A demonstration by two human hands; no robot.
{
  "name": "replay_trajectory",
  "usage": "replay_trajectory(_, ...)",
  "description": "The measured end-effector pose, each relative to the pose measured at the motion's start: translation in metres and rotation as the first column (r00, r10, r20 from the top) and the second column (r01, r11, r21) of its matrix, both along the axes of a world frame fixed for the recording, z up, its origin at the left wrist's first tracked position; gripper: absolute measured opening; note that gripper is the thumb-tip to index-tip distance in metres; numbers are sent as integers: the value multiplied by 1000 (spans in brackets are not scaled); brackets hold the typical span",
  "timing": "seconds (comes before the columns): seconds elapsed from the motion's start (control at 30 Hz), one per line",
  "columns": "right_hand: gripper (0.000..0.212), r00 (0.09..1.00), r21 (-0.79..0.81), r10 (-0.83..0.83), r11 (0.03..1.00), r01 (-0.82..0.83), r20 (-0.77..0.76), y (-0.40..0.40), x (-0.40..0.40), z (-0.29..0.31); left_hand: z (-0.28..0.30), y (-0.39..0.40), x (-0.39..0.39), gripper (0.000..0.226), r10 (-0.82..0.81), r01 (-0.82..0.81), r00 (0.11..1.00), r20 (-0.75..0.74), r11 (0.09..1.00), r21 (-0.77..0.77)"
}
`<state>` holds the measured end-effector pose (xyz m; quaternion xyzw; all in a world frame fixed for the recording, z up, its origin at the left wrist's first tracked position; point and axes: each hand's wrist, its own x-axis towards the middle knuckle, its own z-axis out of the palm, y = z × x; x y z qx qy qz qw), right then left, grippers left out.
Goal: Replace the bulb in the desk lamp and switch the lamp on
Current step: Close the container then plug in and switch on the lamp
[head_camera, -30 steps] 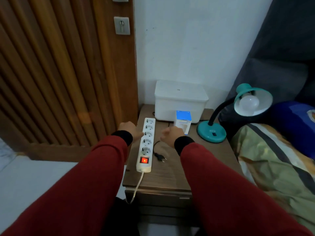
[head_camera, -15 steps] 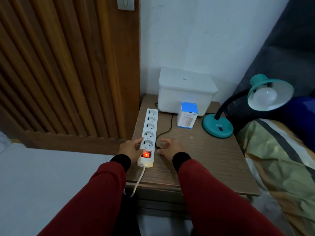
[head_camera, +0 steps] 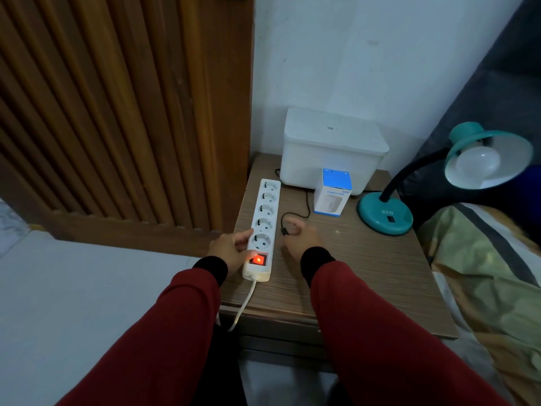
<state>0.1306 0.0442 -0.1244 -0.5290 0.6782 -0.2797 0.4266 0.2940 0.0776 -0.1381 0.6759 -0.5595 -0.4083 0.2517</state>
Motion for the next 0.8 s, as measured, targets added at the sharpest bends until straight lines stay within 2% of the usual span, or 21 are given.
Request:
replay_trajectory(0.1,67,948,-39,-52,997,68,314,0,6,6,1,0,1,54,20,-20,999,-35,1000,12)
replay_trajectory(0.23,70,893,-90,-33,993,82,450,2,7,7,-5,4,-2,54,36,-33,997,-66,998,44)
replay_trajectory(0.5,38,980,-173,-47,981,82,193,7,18,-1,-10,2,-1,47,69,-67,997,-43,996,51)
replay_trajectory(0.8,32,998,-228,-43,972,51,41,7,30,-14,-13,-1,4,48,65,-61,996,-64,996,66)
